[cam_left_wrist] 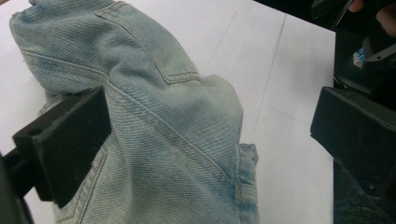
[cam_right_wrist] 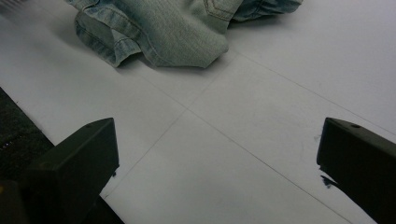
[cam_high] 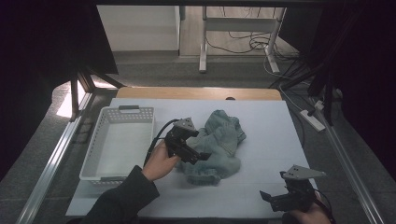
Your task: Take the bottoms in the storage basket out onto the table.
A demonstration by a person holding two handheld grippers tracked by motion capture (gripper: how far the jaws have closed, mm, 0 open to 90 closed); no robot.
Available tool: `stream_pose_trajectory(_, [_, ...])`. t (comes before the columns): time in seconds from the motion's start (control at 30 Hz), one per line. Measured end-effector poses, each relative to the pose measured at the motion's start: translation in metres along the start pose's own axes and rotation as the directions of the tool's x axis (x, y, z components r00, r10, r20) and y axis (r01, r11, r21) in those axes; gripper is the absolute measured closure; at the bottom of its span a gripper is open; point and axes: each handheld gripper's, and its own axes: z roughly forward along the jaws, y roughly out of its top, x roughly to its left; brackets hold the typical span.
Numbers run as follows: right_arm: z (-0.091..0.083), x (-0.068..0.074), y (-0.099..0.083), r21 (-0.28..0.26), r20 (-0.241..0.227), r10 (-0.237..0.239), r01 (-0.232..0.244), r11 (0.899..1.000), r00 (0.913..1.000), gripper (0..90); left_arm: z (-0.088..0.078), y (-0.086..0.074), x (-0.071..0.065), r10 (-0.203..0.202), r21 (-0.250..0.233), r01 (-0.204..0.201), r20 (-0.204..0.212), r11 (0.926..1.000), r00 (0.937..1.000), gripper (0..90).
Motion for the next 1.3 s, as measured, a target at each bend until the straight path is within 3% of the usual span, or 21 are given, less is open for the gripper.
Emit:
stream_pose_trajectory(0.5, [0.000,0.000,0.000,-0.003,-0.002,-0.003,0.003,1.000,1.0000,0.0,-0.003,-0.003,-0.013,0.022,-0.003,-0.022,0.005,0.9997,0.9997,0.0])
stream_pose_trajectory(0.63, [0.000,0.000,0.000,-0.003,-0.002,-0.003,0.003,1.000,1.0000,0.0,-0.006,-0.007,-0.014,0.007,-0.010,-0.007,-0.013,0.9999,0.9999,0.0])
stream_pose_trajectory(0.87, [0.000,0.001,0.000,-0.002,-0.002,-0.007,0.007,1.000,1.0000,0.0,-0.009,-0.014,-0.013,-0.022,-0.022,0.022,0.005,0.9995,0.9997,0.0])
stream_pose_trajectory(1.3, [0.000,0.001,0.000,-0.001,-0.002,-0.011,0.011,1.000,0.9999,0.0,-0.014,-0.025,-0.015,-0.038,-0.020,0.038,0.006,0.9991,0.9993,0.0])
